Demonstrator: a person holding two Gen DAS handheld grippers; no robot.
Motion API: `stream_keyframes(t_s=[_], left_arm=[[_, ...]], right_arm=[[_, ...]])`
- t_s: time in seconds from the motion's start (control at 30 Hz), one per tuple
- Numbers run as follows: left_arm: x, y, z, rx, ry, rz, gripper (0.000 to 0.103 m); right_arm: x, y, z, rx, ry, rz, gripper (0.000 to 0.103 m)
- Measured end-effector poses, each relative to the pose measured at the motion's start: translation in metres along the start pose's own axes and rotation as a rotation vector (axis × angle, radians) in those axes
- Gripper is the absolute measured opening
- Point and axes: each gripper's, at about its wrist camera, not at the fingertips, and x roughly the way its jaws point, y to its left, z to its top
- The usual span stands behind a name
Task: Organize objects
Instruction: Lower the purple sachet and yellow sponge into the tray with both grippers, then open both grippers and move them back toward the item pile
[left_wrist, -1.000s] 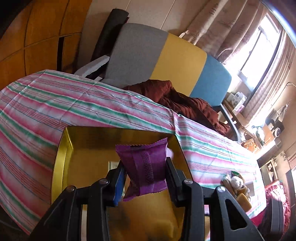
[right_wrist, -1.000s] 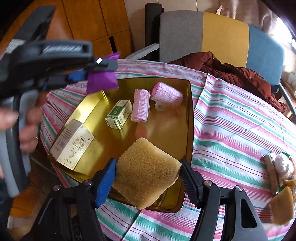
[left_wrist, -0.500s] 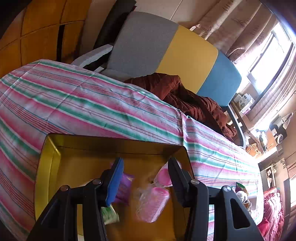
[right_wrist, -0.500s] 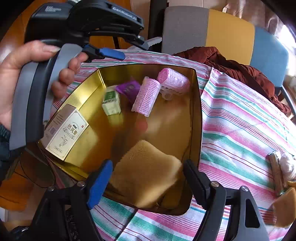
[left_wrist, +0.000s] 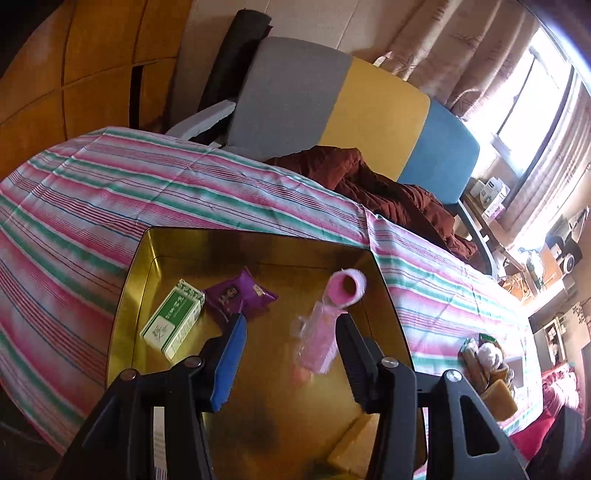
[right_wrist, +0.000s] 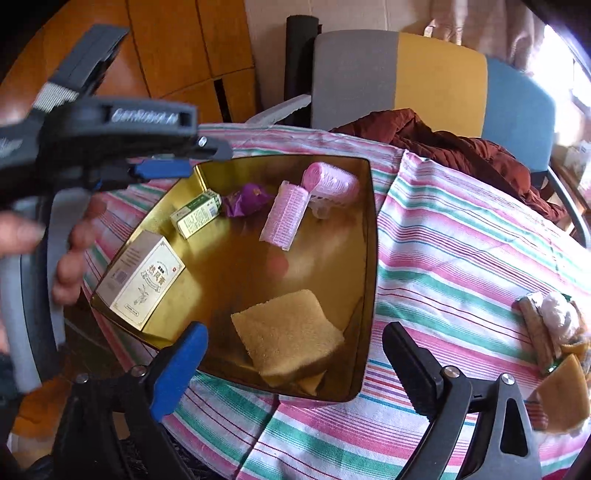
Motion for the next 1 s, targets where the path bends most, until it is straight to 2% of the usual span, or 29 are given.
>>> stream_keyframes(t_s=[0.27,0.6,1.0], left_arm=[[-0.024,-0.013,-0.036,0.092,-0.032,0.064,0.051],[-0.035,-0.021,-0.061,0.169,-0.05,0.129,0.051],[-0.037,-0.041,-0.078,0.244,-0.044,0.117,0.051]], right_arm=[[-0.014,-0.013,-0.001,0.073,-0.045,-0.037,0.103],[-0.025,-0.029,-0.005,0.13,-0.06,-0.075,0.103],[-0.046,-0.058,0.0,0.158,-0.103,-0.159,0.103]])
